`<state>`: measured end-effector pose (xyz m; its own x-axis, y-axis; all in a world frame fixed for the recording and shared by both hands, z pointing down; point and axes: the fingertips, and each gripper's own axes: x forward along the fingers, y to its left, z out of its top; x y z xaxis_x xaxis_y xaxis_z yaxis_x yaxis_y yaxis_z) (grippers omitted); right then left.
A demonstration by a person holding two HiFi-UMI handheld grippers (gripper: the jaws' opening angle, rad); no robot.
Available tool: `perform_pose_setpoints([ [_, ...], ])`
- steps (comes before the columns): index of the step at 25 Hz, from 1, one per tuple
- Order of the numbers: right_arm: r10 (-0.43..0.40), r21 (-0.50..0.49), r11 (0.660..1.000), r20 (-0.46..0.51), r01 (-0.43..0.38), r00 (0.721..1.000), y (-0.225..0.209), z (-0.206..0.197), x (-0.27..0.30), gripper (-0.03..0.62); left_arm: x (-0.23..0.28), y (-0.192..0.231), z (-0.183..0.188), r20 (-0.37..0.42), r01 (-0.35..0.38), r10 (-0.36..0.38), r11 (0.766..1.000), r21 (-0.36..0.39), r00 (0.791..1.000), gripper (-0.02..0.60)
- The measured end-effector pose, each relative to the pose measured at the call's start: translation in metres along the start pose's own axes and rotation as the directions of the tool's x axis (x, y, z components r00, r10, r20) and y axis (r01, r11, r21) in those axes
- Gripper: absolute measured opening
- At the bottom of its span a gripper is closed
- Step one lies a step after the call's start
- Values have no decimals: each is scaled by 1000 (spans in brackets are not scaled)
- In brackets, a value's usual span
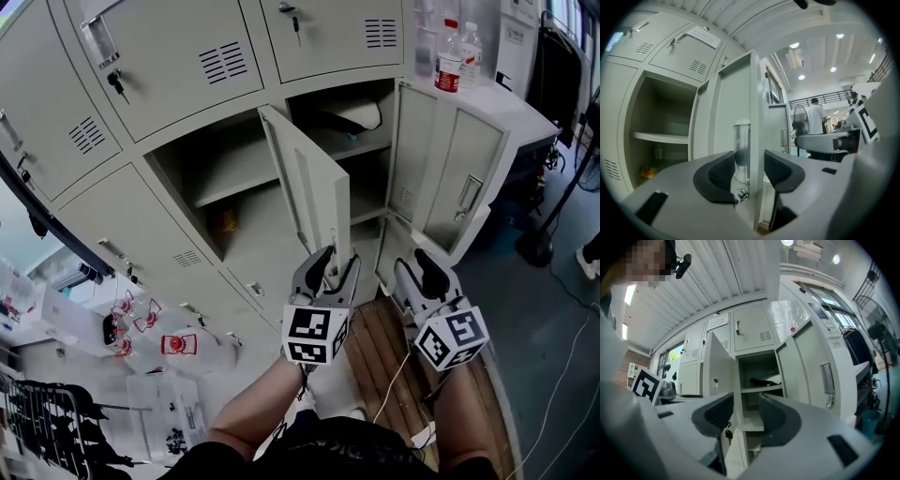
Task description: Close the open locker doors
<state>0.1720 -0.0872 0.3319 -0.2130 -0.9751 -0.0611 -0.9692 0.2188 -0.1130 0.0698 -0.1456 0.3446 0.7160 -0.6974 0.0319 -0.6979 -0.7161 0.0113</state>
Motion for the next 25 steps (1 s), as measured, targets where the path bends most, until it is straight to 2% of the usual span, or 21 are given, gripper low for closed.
perform_pose_setpoints([
  [13,102,-16,995,-5,-102,995,45,1,18,161,-47,31,-1,14,-103,103,995,-3,995,141],
  [25,211,-5,978,-15,-211,977,101,-5,59,161,-87,85,0,24,-208,209,978,-18,978,104],
])
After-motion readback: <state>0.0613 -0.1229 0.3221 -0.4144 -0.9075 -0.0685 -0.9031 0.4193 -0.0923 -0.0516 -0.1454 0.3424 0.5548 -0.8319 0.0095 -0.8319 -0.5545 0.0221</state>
